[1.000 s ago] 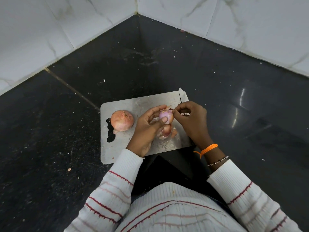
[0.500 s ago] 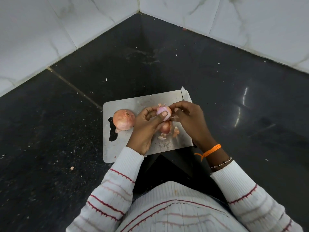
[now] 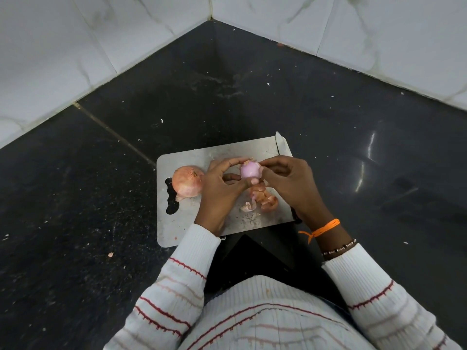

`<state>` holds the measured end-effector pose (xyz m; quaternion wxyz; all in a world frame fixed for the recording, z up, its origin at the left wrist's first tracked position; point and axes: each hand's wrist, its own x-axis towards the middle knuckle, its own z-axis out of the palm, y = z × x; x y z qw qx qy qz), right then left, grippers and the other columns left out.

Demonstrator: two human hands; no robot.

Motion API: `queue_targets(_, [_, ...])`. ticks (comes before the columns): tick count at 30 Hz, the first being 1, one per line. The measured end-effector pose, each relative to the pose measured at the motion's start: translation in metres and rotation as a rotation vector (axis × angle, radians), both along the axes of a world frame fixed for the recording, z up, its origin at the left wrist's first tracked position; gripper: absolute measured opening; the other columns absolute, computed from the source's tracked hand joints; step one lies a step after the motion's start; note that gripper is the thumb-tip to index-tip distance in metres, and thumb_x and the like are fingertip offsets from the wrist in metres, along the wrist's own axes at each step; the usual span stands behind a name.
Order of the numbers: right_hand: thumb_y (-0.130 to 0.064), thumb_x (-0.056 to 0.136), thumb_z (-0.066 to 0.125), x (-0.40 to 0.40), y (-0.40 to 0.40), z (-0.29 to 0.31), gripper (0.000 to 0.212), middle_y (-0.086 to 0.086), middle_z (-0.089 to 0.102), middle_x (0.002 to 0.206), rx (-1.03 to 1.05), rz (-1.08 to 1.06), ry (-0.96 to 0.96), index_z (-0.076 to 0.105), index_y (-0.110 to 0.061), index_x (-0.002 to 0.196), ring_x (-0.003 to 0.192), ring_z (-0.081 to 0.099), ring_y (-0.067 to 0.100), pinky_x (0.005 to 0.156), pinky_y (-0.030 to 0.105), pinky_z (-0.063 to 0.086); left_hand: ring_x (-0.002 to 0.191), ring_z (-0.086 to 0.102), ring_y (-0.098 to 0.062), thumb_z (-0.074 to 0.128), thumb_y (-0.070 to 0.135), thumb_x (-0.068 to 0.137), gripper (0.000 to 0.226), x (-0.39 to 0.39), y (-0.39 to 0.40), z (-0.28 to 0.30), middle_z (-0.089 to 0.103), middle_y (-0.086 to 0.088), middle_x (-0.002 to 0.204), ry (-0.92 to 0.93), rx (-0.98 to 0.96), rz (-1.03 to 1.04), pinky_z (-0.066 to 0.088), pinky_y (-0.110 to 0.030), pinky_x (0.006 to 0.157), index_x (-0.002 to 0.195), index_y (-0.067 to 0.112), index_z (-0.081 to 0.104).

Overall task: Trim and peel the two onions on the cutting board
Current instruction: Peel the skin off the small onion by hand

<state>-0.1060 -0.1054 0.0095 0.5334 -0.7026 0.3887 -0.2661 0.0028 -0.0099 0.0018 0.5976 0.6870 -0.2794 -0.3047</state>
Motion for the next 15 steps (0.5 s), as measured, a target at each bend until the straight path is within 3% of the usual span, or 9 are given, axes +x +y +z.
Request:
queue_targets(3, [-0.018, 0.077, 0.072, -0.0013, 0.0004, 0.0009, 0.010, -0.010, 0.069, 0.074, -0.076, 0.021, 0.036, 0.072, -0.016, 0.087, 0.071, 0.067, 0.001, 0.068, 0.015, 0.055, 0.105, 0.058, -0.013, 0.078, 0.008, 0.072, 0.040, 0.0012, 0.0000, 0.0020, 0.059, 0.000, 0.114, -0.147, 0.019, -0.051, 0.051, -0.022, 0.089, 0.108, 0.023, 0.069])
queue_targets(6, [-0.011, 0.074, 0.073, -0.0008, 0.0005, -0.0006, 0.013, -0.011, 0.068, 0.072, -0.119, 0.024, 0.060, 0.072, -0.015, 0.087, 0.069, 0.067, 0.000, 0.068, 0.017, 0.056, 0.103, 0.057, -0.011, 0.077, 0.005, 0.073, 0.041, 0.0008, 0.0005, 0.0027, 0.060, -0.001, 0.112, -0.218, 0.023, -0.084, 0.047, -0.012, 0.085, 0.108, 0.022, 0.067])
queue_targets(15, [-0.003, 0.069, 0.073, 0.0022, 0.0019, -0.0034, 0.019, -0.003, 0.070, 0.075, -0.188, -0.002, 0.017, 0.071, -0.007, 0.087, 0.068, 0.067, 0.005, 0.066, 0.015, 0.054, 0.098, 0.058, -0.007, 0.073, 0.001, 0.076, 0.035, -0.0043, -0.0025, 0.0010, 0.061, 0.004, 0.105, -0.312, -0.020, -0.041, 0.049, -0.012, 0.080, 0.104, 0.021, 0.068])
